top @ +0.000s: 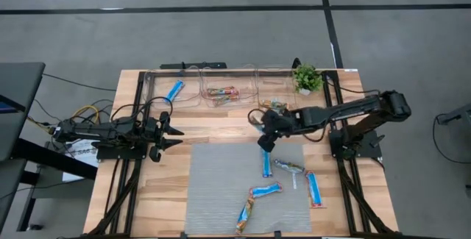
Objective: Pick and place Granola Bars by type
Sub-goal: Put the yellow granola bar into the right transparent bin
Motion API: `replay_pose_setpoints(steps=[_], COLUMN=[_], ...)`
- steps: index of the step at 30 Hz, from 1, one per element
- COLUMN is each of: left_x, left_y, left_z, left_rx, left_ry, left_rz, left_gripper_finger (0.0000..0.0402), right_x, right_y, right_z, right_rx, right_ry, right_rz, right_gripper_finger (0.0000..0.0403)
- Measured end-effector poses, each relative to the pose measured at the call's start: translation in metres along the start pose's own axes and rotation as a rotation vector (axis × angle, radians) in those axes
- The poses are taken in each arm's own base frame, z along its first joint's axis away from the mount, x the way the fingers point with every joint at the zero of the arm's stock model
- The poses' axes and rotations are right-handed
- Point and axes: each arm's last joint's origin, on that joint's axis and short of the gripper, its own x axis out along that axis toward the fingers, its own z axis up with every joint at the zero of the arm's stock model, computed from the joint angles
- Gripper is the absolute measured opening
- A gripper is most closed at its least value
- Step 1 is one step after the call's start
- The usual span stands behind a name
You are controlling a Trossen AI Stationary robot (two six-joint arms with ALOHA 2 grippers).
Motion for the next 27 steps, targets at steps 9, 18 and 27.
replay_pose_setpoints(steps=[9,18,27], left_x=[0.000,0.000,0.000], left_y=[0.000,0.000,0.000], left_z=[0.000,0.000,0.000], left_rx=[0.000,0.000,0.000], left_ry=[0.000,0.000,0.000], left_rz=[0.000,0.000,0.000], left_gripper_finger=[0.0132,0.0132,0.0132], right_x=[-0.036,-0.038,-0.027], right_y=[-0.024,-0.071,-0.092], right_z=[0.027,0.030,0.021], right_rx=[0.129,0.203,0.197], right_ry=[-0.288,-0.243,-0.065], right_rz=[-0.095,-0.355,-0.481], right_gripper_finger=[0.0020,0.0015,0.0015])
